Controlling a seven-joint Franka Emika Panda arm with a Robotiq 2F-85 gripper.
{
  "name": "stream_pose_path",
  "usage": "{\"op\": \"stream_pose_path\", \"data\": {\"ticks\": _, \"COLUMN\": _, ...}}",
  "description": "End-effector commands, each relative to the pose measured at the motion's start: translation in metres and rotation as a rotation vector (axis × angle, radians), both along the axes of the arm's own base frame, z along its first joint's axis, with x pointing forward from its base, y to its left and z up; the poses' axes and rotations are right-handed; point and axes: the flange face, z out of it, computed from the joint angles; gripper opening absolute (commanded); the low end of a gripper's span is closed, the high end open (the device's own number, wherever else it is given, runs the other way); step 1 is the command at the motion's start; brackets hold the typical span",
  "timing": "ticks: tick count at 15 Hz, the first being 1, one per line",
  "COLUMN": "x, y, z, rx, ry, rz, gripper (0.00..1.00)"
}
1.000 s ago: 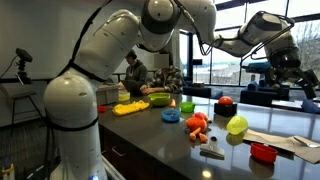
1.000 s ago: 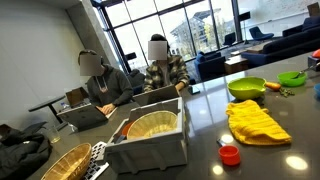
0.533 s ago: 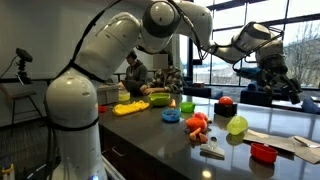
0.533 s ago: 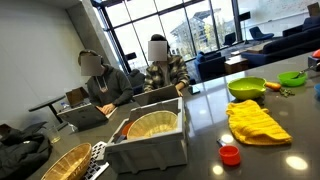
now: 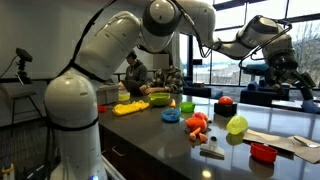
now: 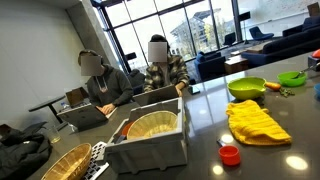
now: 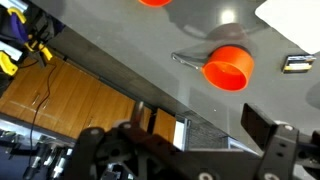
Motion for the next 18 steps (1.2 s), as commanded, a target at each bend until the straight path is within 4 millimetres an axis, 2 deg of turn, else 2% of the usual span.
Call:
{"op": "stream_pose_path", "data": {"ticks": 1, "x": 0.001, "y": -0.002, "z": 0.04, "rx": -0.051, "ry": -0.188, "rz": -0.033, "gripper": 1.0}}
{"op": "stream_pose_path", "data": {"ticks": 5, "x": -0.003, "y": -0.003, "z": 0.058, "rx": 0.139, "ry": -0.322, "rz": -0.027, "gripper": 1.0}}
{"op": "stream_pose_path", "data": {"ticks": 9, "x": -0.016, "y": -0.023, "z": 0.049, "rx": 0.344, "ry": -0.401, "rz": -0.014, "gripper": 1.0}}
{"op": "stream_pose_path", "data": {"ticks": 16, "x": -0.058, "y": -0.067, "z": -0.021, "rx": 0.751, "ry": -0.458, "rz": -0.03, "gripper": 1.0}}
{"op": "stream_pose_path", "data": {"ticks": 18, "x": -0.069, "y": -0.079, "z": -0.037, "rx": 0.785, "ry": -0.438, "rz": -0.048, "gripper": 1.0}}
